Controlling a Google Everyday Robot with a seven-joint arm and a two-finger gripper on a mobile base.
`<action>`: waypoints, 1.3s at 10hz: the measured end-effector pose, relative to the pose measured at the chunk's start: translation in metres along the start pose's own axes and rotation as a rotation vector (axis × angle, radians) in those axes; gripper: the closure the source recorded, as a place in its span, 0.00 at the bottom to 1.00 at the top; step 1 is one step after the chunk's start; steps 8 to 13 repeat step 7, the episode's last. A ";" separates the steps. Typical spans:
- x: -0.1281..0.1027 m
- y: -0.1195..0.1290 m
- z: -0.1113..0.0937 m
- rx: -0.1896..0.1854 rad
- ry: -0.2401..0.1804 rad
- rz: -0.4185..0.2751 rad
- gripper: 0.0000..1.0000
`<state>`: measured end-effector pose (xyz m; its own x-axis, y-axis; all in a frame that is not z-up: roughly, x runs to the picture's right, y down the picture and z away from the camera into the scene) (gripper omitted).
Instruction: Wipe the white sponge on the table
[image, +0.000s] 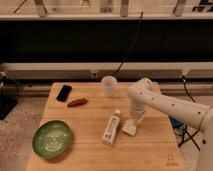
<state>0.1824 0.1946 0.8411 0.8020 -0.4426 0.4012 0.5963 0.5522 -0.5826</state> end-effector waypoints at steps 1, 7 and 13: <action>-0.001 -0.002 -0.001 -0.002 0.000 -0.001 1.00; -0.007 -0.011 -0.001 -0.014 -0.007 0.017 1.00; -0.007 -0.011 -0.001 -0.014 -0.007 0.017 1.00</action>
